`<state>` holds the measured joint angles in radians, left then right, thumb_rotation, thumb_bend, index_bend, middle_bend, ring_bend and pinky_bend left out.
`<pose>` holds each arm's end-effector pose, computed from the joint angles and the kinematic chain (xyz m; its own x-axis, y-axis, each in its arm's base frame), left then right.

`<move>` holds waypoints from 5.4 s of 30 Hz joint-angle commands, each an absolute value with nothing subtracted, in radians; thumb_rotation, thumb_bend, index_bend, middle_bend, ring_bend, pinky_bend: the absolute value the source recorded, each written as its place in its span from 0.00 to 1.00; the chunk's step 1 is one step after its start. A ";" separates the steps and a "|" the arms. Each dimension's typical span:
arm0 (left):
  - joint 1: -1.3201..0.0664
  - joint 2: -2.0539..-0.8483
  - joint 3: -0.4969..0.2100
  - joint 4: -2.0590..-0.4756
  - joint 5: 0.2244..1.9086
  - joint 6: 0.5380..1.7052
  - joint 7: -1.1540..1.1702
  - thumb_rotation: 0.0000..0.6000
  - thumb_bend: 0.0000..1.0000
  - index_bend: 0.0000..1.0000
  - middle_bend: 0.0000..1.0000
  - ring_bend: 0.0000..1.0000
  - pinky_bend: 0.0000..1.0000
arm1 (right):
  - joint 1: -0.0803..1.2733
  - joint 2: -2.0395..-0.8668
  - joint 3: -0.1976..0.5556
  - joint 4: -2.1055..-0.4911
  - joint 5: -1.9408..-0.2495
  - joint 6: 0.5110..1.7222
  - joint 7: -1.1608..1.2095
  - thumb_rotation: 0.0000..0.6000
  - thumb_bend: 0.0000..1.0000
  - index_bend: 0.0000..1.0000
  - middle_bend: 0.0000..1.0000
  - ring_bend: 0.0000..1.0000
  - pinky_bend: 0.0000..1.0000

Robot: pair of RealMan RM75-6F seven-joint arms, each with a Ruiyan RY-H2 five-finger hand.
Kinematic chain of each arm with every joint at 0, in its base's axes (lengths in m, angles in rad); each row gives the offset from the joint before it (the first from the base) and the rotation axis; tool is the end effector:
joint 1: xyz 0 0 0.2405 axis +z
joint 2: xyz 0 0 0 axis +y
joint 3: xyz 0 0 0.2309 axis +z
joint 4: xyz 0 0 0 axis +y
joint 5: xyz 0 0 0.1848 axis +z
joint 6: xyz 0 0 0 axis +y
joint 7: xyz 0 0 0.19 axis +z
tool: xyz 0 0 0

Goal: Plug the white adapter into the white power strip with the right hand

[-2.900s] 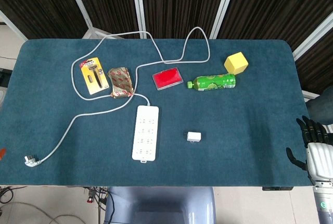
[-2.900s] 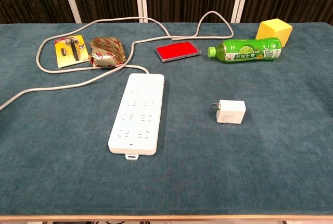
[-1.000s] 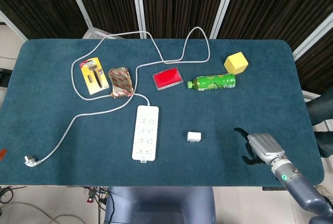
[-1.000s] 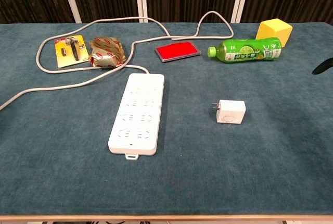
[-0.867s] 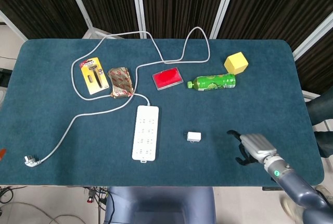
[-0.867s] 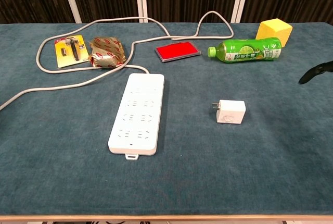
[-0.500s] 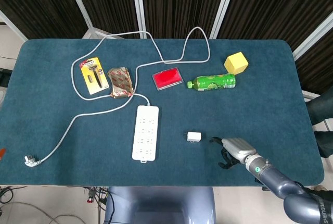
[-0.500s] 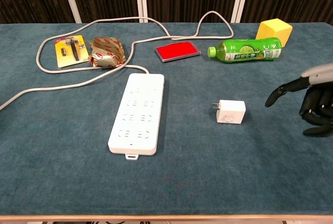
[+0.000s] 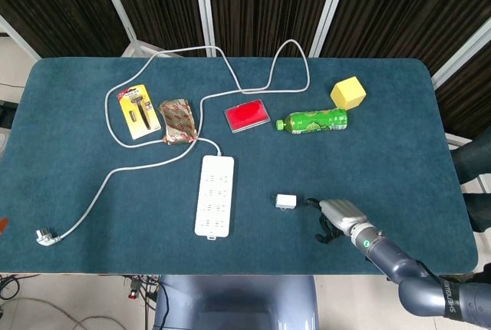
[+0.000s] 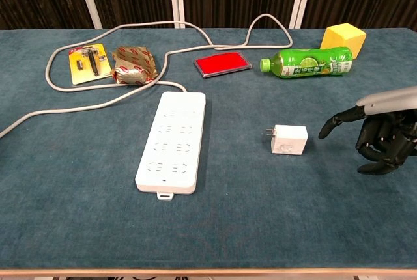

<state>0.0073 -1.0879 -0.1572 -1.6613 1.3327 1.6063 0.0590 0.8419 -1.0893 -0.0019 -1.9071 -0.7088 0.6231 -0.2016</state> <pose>-0.3010 0.2085 0.2279 0.4362 -0.1736 0.8829 0.8888 0.2365 -0.3926 -0.1712 -0.2990 0.0240 0.2428 -0.7350 0.6331 -0.9660 -0.1237 0.2268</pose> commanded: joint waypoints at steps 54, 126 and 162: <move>0.000 -1.091 -0.161 -1.658 1.321 1.597 0.071 1.00 0.10 0.20 0.00 0.00 0.00 | 0.921 -1.111 0.081 -1.940 -0.756 0.623 -0.047 1.00 0.41 0.16 0.77 0.83 0.77; -0.001 -1.087 -0.159 -1.657 1.320 1.594 0.063 1.00 0.10 0.20 0.00 0.00 0.00 | 0.792 -1.806 0.254 -1.613 -0.568 1.244 -0.593 1.00 0.41 0.44 0.45 0.39 0.14; 0.001 -1.086 -0.159 -1.659 1.320 1.599 0.062 1.00 0.10 0.20 0.00 0.00 0.00 | 0.988 -1.524 0.337 -1.825 -0.475 1.052 -0.866 1.00 0.61 0.66 0.58 0.49 0.22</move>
